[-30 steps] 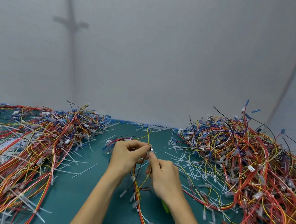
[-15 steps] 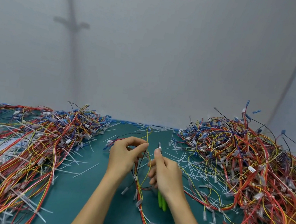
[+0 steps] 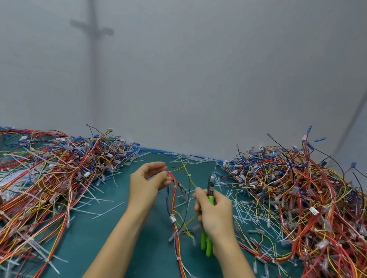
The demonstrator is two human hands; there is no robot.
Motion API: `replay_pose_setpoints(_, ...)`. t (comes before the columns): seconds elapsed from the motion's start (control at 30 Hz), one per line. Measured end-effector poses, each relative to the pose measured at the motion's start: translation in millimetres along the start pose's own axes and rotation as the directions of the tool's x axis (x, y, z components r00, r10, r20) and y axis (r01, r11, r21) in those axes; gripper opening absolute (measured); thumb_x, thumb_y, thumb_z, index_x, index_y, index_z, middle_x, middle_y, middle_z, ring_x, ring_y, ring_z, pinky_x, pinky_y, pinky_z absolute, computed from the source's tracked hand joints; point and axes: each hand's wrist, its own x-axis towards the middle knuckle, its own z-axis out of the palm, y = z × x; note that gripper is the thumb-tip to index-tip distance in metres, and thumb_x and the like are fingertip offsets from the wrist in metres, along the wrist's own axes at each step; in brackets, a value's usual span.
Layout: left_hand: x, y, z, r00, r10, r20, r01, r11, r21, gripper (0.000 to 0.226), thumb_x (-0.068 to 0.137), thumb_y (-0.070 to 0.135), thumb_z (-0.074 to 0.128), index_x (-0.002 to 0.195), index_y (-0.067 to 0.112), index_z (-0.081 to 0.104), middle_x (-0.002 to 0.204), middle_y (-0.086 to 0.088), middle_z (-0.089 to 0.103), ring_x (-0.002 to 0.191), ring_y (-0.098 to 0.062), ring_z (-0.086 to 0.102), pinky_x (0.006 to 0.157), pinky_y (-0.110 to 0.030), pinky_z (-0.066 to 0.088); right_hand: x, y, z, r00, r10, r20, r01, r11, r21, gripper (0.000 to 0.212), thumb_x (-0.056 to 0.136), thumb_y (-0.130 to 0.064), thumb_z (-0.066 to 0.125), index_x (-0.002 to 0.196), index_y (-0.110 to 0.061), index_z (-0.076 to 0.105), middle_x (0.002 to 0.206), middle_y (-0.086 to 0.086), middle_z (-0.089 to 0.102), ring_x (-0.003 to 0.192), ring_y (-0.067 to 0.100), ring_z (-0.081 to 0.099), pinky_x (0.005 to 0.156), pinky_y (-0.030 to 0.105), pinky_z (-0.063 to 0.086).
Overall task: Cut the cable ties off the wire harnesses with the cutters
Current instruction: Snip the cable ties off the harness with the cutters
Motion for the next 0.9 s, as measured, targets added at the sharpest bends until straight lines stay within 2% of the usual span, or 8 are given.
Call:
replay_pose_setpoints(0.13, 5.5, -7.5, -7.1, 0.986, -0.036, -0.162, 0.052, 0.994, 0.095, 0.014, 0.091, -0.001, 0.058, 0.103, 0.007, 0.062, 0.097, -0.012, 0.066, 0.057, -0.01, 0.065, 0.062, -0.024, 0.057, -1.9, -5.0, -6.4, 0.997, 0.055, -0.053, -0.046, 0.985, 0.169, 0.022, 0.097, -0.021, 0.057, 0.08, -0.01, 0.066, 0.051, -0.007, 0.054, 0.043, 0.009, 0.041, 0.044, 0.023, 0.035)
replay_pose_setpoints(0.23, 2.4, -8.0, -7.9, 0.969, 0.09, -0.231, 0.009, 0.918, 0.397, 0.009, 0.088, 0.016, 0.064, 0.092, 0.024, 0.064, 0.088, 0.008, 0.069, 0.074, -0.013, 0.066, 0.073, -0.034, 0.055, -2.5, -7.9, -8.5, 0.997, 0.078, -0.025, -0.069, 0.963, 0.262, 0.019, 0.097, -0.015, 0.056, 0.084, -0.008, 0.067, 0.054, -0.005, 0.055, 0.043, 0.011, 0.041, 0.046, 0.026, 0.036)
replay_pose_setpoints(0.37, -10.5, 1.1, 2.8, 0.968, 0.247, 0.047, -0.244, 0.88, 0.408, 0.018, 0.088, 0.034, 0.064, 0.074, 0.028, 0.073, 0.072, 0.012, 0.07, 0.065, -0.003, 0.058, 0.063, -0.027, 0.045, -3.3, -8.2, -6.0, 0.998, 0.063, 0.024, -0.067, 0.946, 0.318, 0.017, 0.096, -0.009, 0.055, 0.085, -0.005, 0.067, 0.057, 0.0, 0.055, 0.042, 0.013, 0.04, 0.046, 0.027, 0.034)
replay_pose_setpoints(0.53, -19.3, 1.4, 4.0, 0.846, 0.047, 0.53, -0.288, 0.878, 0.382, 0.027, 0.076, 0.046, 0.063, 0.074, 0.022, 0.076, 0.066, 0.005, 0.068, 0.057, -0.005, 0.051, 0.06, -0.029, 0.042, -4.0, -8.4, -2.2, 1.0, 0.003, 0.013, -0.008, 0.915, 0.404, 0.016, 0.097, -0.007, 0.054, 0.086, -0.004, 0.064, 0.054, -0.001, 0.052, 0.038, 0.011, 0.038, 0.042, 0.025, 0.031)
replay_pose_setpoints(0.6, -19.5, -3.3, 2.4, 0.815, -0.012, 0.58, -0.315, 0.83, 0.461, 0.02, 0.072, 0.04, 0.063, 0.072, 0.026, 0.077, 0.069, 0.001, 0.071, 0.062, -0.013, 0.056, 0.065, -0.041, 0.048, -2.5, -8.6, -2.7, 1.0, 0.012, -0.028, 0.002, 0.888, 0.459, 0.014, 0.097, -0.007, 0.054, 0.088, -0.004, 0.063, 0.053, -0.002, 0.05, 0.038, 0.011, 0.037, 0.041, 0.024, 0.032)
replay_pose_setpoints(0.67, -17.4, -5.5, 0.7, 0.803, -0.063, 0.593, -0.325, 0.788, 0.523, 0.021, 0.068, 0.028, 0.057, 0.071, 0.033, 0.077, 0.073, 0.0, 0.073, 0.072, -0.023, 0.064, 0.074, -0.041, 0.053, -0.5, -9.0, -4.3, 0.996, 0.015, -0.087, 0.028, 0.882, 0.471, 0.015, 0.097, -0.006, 0.054, 0.086, -0.005, 0.064, 0.052, -0.003, 0.05, 0.038, 0.01, 0.036, 0.039, 0.023, 0.032)
replay_pose_setpoints(0.8, -13.4, -11.3, -2.0, 0.76, -0.087, 0.645, -0.404, 0.714, 0.572, 0.026, 0.073, 0.018, 0.064, 0.08, 0.039, 0.077, 0.079, 0.014, 0.073, 0.079, -0.002, 0.065, 0.078, -0.013, 0.047, 3.3, -6.2, -7.1, 0.971, 0.015, -0.238, 0.08, 0.921, 0.382, 0.016, 0.095, -0.006, 0.056, 0.082, -0.009, 0.065, 0.053, -0.002, 0.049, 0.041, 0.01, 0.034, 0.043, 0.024, 0.028)
replay_pose_setpoints(0.9, -9.4, -18.4, -2.5, 0.757, -0.048, 0.652, -0.45, 0.686, 0.572, 0.017, 0.079, 0.017, 0.075, 0.083, 0.034, 0.078, 0.079, 0.015, 0.071, 0.077, 0.002, 0.062, 0.072, -0.007, 0.039, 5.6, -3.6, -8.6, 0.96, 0.024, -0.279, 0.071, 0.943, 0.325, 0.016, 0.094, -0.007, 0.058, 0.08, -0.01, 0.066, 0.057, 0.001, 0.047, 0.048, 0.013, 0.034, 0.05, 0.029, 0.029)
